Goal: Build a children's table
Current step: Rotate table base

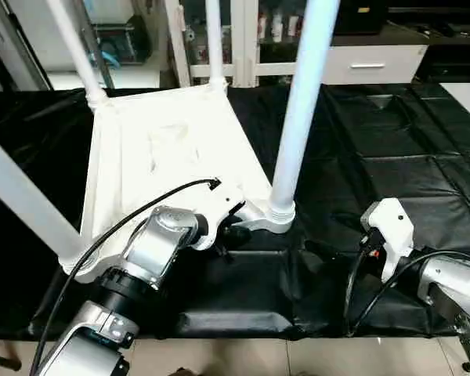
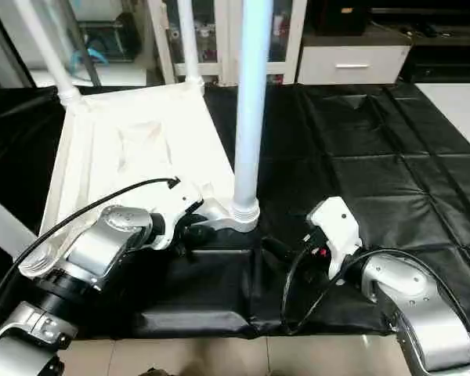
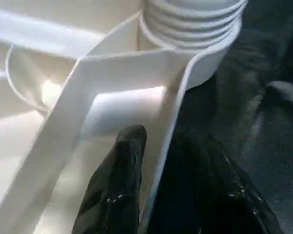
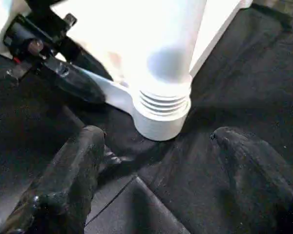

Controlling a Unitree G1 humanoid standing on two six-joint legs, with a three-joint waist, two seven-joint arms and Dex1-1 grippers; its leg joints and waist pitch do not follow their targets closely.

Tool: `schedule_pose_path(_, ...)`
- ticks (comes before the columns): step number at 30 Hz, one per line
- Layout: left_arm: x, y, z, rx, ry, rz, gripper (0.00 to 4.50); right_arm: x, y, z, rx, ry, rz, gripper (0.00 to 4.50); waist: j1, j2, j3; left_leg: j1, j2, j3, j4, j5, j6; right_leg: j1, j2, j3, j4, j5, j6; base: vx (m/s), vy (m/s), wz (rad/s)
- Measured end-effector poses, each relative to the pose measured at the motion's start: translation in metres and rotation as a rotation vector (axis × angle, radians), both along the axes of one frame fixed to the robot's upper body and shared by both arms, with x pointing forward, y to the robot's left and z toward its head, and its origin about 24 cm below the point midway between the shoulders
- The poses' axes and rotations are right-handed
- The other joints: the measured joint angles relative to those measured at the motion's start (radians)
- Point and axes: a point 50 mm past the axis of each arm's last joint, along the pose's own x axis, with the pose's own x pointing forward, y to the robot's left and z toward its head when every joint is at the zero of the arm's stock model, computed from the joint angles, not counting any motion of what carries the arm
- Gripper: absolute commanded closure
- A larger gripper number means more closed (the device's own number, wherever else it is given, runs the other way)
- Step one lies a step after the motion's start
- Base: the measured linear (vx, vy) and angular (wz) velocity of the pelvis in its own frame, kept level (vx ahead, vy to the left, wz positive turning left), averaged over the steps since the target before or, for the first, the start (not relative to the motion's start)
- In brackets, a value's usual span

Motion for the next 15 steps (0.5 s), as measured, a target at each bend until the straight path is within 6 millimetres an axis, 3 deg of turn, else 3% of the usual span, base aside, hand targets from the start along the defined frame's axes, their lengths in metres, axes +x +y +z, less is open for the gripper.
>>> schedule_pose_path(6,0.003,-0.003,0.008,-0.041,-0.047,-0.098,2.69,-0.001,-0.001,0.000,-0.006,0.006,0.018,0.68,-0.001,0.000,0.000,-0.001,0.000,0.000,0.000,0.000,0.003,0.000,0.000,0.000,-0.002,0.000,-0.001,0.000,0.000,0.00)
schedule_pose_path(15,0.021,0.009,0.005,-0.016,-0.032,-0.174,2.69,-0.001,-0.002,0.001,-0.011,0.008,0.034,0.68,0.000,0.000,0.000,-0.001,0.000,0.001,0.000,0.000,0.003,0.000,0.000,0.000,-0.002,0.001,-0.001,0.000,0.000,0.00)
